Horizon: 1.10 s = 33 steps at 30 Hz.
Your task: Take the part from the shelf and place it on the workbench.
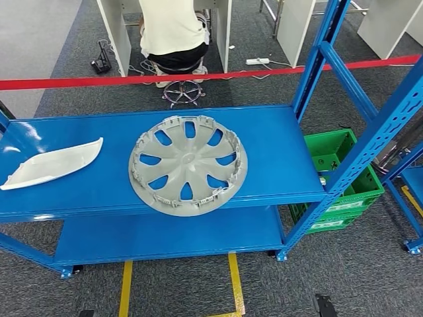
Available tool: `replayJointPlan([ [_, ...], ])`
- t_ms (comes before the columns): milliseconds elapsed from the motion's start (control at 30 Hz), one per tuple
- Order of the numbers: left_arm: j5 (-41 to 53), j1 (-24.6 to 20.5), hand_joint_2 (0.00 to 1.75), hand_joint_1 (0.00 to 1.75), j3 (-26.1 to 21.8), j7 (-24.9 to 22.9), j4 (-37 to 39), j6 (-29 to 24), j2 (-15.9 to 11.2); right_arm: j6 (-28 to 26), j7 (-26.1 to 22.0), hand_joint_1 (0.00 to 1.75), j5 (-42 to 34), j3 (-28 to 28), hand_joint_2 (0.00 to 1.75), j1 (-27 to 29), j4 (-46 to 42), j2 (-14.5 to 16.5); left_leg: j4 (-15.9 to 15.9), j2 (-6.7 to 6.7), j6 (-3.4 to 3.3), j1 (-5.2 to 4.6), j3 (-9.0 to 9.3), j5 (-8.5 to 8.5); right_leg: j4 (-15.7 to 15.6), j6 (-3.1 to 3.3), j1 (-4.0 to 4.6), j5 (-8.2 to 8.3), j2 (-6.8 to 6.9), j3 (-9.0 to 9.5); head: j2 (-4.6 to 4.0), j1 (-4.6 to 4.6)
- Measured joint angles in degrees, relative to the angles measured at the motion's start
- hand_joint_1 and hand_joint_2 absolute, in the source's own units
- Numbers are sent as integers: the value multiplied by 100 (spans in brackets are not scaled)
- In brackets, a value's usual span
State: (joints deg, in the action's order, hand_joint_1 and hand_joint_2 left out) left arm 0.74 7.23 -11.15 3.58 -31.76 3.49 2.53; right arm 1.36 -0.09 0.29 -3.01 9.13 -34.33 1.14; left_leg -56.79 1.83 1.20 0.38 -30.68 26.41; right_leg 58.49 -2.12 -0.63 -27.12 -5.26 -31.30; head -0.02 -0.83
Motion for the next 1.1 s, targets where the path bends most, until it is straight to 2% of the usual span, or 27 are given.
replayJointPlan([
  [267, 69, -117, 175, 0, -1028, 313, -791, 324, 224, 133, -9, 0, 11, -327, 175, 3, -1015, 66, 0, 0, 0, 0, -3, -10, 0, 0, 0, 10, 0, -3, 0, 1],
  [300, 74, -130, 175, 0, -1155, 351, -892, 363, 253, 148, -10, 0, 13, -371, 131, 5, -1143, 76, 0, 0, 0, 0, -4, -12, 0, 1, 0, 11, 0, -3, 0, 0],
  [400, 88, -168, 44, 0, -1568, 472, -1213, 491, 345, 198, -14, 0, 17, -512, 0, 12, -1554, 113, 0, 0, 0, 0, -7, -15, 0, 0, 0, 15, 0, -7, 0, 0],
  [433, 92, -184, 0, 0, -1701, 511, -1312, 534, 375, 215, -16, 0, 19, -559, 0, 13, -1682, 126, 0, 0, 0, 0, -8, -16, 0, 0, 0, 16, 0, -8, 0, 0],
  [633, 95, -262, 0, 0, -2513, 737, -1905, 833, 546, 341, -16, 0, 17, -858, 0, 23, -2422, 208, 0, 0, 0, 0, -14, -20, 0, 0, -1, 20, 0, -14, 0, 0],
  [767, 69, -308, 0, 0, -3034, 870, -2291, 1021, 670, 373, -63, 0, 42, -1060, 175, 29, -2948, 276, 0, 0, 1, 0, -23, -23, 1, 0, -2, 21, 0, -20, 0, 0],
  [967, 35, -323, 0, 0, -3582, 879, -2599, 1092, 871, 27, -532, 0, 248, -1188, 175, 16, -3773, 363, -1, 0, 0, 0, -31, -24, 1, -1, -3, 25, 0, -26, 0, 0],
  [1100, 110, -315, 175, 0, -3794, 821, -2612, 1080, 962, -388, -907, 0, 476, -1141, 175, -1, -4427, 382, -1, 1, -1, 0, -35, -25, 1, -1, -3, 26, 2, -28, 0, 1],
])
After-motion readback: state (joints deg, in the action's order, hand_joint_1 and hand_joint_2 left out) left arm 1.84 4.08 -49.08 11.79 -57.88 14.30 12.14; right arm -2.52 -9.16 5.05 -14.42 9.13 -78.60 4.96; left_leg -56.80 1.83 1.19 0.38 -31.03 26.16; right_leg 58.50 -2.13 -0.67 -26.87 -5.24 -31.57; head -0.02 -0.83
